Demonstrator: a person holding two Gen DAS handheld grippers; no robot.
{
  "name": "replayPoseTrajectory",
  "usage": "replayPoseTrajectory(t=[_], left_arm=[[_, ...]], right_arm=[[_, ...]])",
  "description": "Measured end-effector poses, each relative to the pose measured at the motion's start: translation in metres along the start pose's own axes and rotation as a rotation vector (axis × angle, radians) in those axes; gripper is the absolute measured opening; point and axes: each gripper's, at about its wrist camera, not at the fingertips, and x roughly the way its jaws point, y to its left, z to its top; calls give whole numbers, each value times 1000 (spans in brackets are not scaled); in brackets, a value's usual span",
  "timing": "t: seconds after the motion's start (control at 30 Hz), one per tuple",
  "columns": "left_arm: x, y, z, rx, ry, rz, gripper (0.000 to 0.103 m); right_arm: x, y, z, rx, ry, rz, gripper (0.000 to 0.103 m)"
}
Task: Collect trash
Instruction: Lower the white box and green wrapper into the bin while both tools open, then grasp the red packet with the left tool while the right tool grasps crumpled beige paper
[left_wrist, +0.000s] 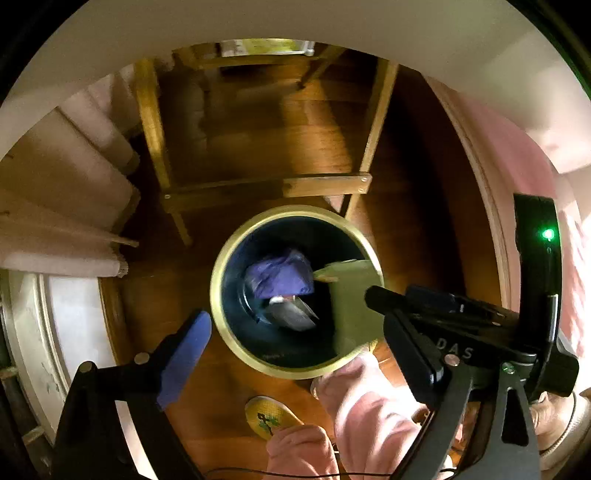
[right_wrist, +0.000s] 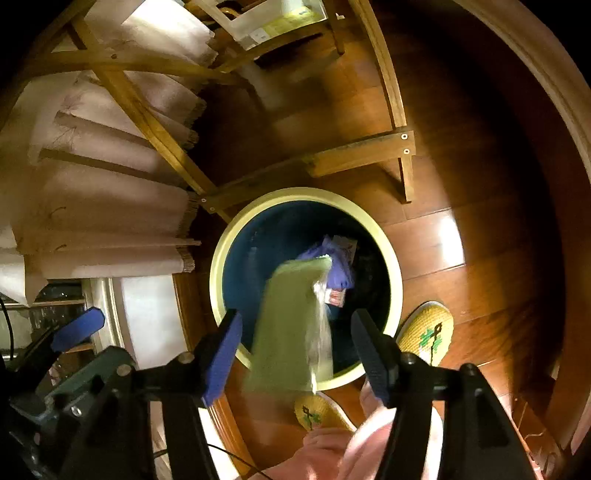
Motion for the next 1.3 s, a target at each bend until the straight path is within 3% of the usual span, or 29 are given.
replayPoseTrajectory(t=[0.3,0.63,0.77,1.03,1.3], left_arm=[[-56,17,3,-14,-104,76,97],[-199,9,2,-15,-176,80,97],[-268,2,5,5,-241,76,97],[-389,-12,5,47,-448,99,97],[-445,-6,5,13,-554,88,97]], right_arm=[[-39,21,1,-29,-30,-25,68],[-160,73,-19,-113,-71,-17,69],[-221,99,-30,-138,-124,1,69],[-323,139,-37,-180,-262,17,69],[-396,167,-47,-227,-427,35,69]])
